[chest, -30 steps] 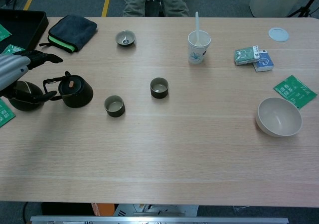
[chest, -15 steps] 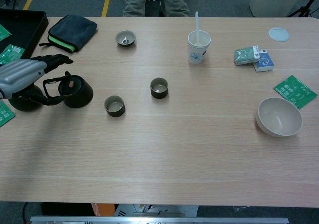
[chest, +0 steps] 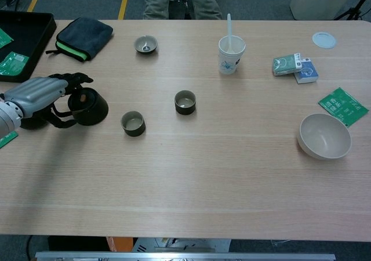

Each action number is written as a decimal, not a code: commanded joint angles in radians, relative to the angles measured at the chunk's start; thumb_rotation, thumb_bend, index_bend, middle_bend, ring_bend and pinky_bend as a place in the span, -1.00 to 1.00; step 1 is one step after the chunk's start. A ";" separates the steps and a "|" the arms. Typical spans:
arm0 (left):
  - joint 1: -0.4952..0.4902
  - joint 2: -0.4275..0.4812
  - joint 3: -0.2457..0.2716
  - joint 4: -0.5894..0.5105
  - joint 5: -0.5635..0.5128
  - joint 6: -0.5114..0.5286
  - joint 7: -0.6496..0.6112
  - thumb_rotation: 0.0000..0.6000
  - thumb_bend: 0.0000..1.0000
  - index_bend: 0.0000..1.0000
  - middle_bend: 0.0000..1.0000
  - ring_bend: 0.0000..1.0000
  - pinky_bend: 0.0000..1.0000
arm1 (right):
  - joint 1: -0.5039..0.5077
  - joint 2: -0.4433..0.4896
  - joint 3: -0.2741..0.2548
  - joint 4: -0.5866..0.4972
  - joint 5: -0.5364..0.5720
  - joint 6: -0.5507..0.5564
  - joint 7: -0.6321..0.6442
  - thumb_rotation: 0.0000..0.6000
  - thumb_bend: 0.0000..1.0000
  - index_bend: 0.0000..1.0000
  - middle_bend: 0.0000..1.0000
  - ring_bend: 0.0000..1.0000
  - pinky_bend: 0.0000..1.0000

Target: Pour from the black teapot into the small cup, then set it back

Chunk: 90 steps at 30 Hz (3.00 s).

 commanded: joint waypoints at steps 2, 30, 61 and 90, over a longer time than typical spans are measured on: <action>-0.013 -0.017 -0.009 0.025 -0.018 -0.003 -0.005 1.00 -0.46 -1.00 -1.00 -1.00 -0.87 | -0.001 0.001 0.001 0.001 0.001 0.000 0.000 1.00 -0.76 -0.38 -0.42 -0.59 -0.49; -0.129 -0.039 -0.030 0.191 -0.120 -0.069 0.065 1.00 -0.46 -1.00 -1.00 -1.00 -0.87 | -0.014 0.006 0.002 -0.009 0.008 0.010 -0.011 1.00 -0.76 -0.38 -0.42 -0.59 -0.49; -0.161 0.028 -0.076 0.142 -0.312 0.008 0.160 -0.99 -0.57 -0.43 -0.72 -0.94 -0.87 | -0.027 -0.004 -0.001 0.017 0.002 0.018 0.016 1.00 -0.76 -0.38 -0.42 -0.59 -0.49; -0.229 -0.051 -0.019 0.210 -0.482 -0.004 0.336 -1.00 -0.61 -0.34 -0.67 -0.94 -0.87 | -0.024 -0.003 0.004 0.014 0.011 0.006 0.007 1.00 -0.76 -0.38 -0.42 -0.59 -0.49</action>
